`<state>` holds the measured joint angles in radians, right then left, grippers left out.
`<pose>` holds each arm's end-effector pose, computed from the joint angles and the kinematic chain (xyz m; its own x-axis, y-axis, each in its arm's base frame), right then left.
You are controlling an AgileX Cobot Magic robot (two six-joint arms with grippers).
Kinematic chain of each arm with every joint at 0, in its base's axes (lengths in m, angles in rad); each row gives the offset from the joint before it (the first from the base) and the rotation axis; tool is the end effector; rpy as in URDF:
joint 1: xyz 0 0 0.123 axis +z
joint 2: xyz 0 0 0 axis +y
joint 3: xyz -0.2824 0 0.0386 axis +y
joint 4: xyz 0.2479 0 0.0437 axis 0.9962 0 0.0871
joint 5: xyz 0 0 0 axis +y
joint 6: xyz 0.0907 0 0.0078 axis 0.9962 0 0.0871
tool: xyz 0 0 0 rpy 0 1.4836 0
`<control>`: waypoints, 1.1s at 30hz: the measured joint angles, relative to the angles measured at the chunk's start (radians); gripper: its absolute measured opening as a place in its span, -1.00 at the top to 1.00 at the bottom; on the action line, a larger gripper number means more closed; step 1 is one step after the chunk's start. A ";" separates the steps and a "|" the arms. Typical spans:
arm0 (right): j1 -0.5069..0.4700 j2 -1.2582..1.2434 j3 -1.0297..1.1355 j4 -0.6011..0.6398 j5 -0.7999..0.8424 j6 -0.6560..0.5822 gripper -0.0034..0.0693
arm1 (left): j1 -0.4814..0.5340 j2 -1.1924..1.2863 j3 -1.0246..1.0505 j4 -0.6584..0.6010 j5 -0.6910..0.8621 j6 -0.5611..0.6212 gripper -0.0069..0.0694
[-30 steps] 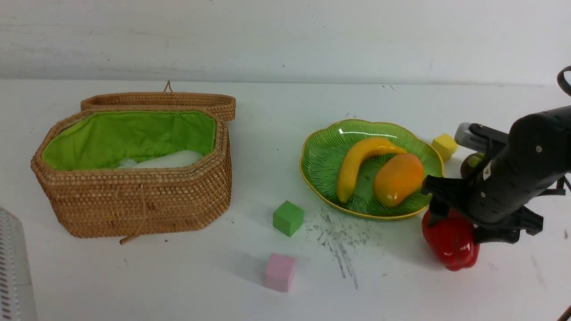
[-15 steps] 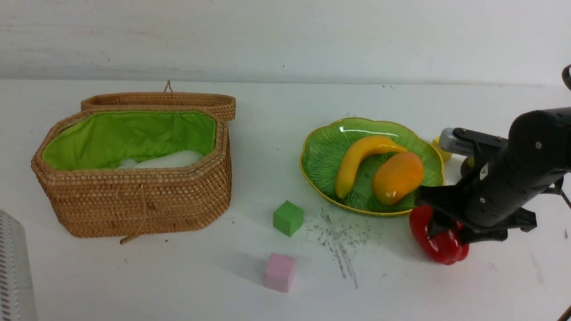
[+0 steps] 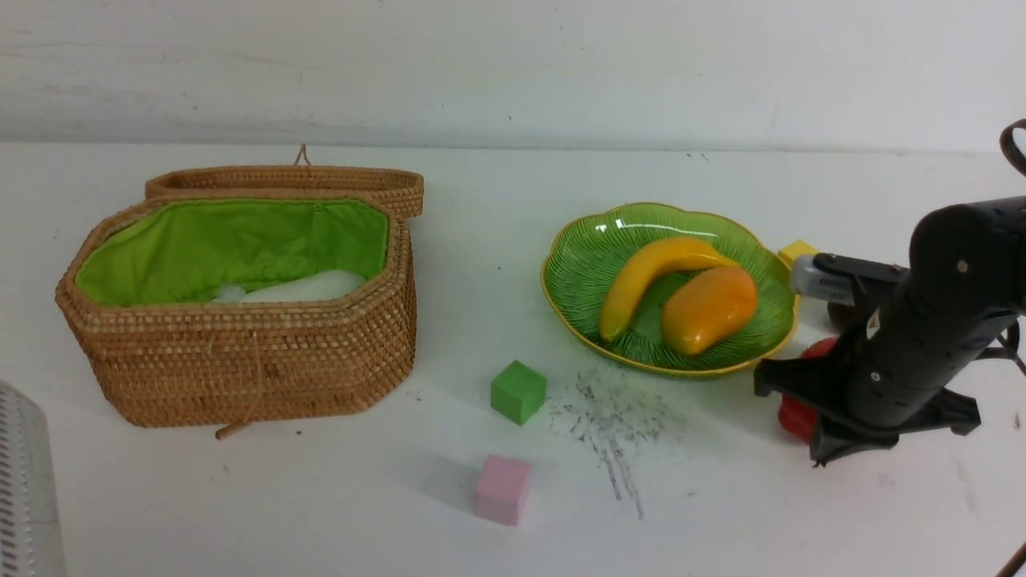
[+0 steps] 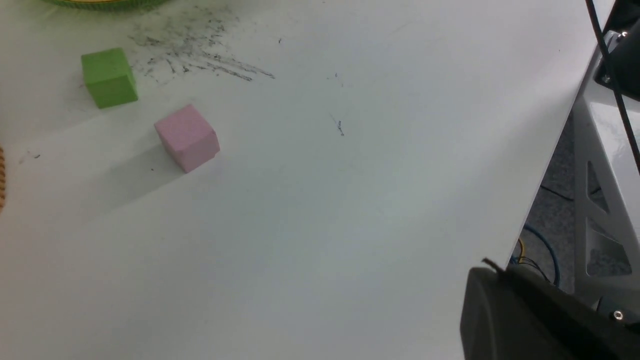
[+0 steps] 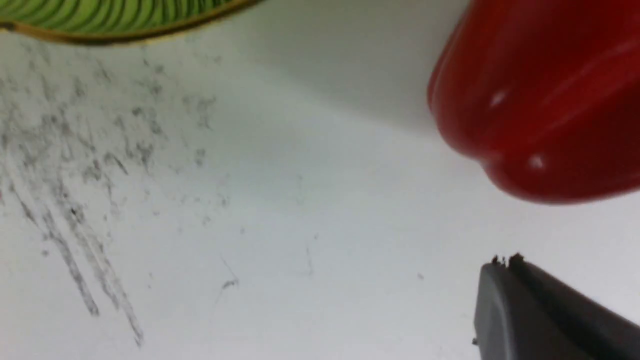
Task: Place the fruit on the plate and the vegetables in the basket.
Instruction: Grab a mountain bell pepper with your right arm and put it into the left basket
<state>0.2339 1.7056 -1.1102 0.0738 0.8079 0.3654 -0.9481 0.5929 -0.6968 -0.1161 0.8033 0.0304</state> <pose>0.3188 0.0809 0.2068 -0.9596 0.1866 -0.2108 0.1570 0.9762 0.1496 0.0543 -0.0887 0.3300 -0.3759 0.4375 -0.8169 0.8315 0.5484 -0.0889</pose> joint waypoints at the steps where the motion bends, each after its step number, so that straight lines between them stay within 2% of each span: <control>1: 0.000 -0.008 -0.006 0.004 0.022 0.000 0.95 | 0.000 0.000 0.000 0.000 0.000 0.000 0.81; 5: 0.000 -0.055 -0.033 0.019 0.107 0.007 0.90 | 0.000 0.000 0.000 -0.003 0.000 0.000 0.81; 8: 0.000 -0.090 -0.069 0.017 0.153 0.037 0.75 | 0.000 0.000 0.000 -0.003 0.000 0.000 0.81; 13: 0.000 -0.099 -0.109 -0.048 0.149 0.102 0.11 | 0.000 0.000 0.000 -0.003 0.000 0.000 0.81; 18: -0.041 -0.075 -0.113 -0.149 0.106 0.223 -0.70 | 0.000 0.000 0.000 -0.003 0.000 0.000 0.81; 20: -0.076 -0.054 -0.115 -0.151 0.093 0.250 -0.89 | 0.000 0.000 0.000 -0.003 -0.001 0.000 0.81; 23: -0.128 -0.027 -0.116 -0.099 0.061 0.235 -0.94 | 0.000 0.000 0.000 -0.003 -0.001 0.001 0.81; 27: -0.175 -0.007 -0.116 0.031 -0.003 0.122 -0.79 | 0.000 0.000 0.000 -0.003 -0.001 0.024 0.80; 33: -0.196 0.041 -0.116 0.068 -0.085 0.048 -0.69 | 0.000 0.000 0.000 -0.003 -0.002 0.031 0.80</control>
<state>0.0382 1.7465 -1.2262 0.1419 0.7233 0.4139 -0.9481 0.5929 -0.6968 -0.1187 0.8014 0.0614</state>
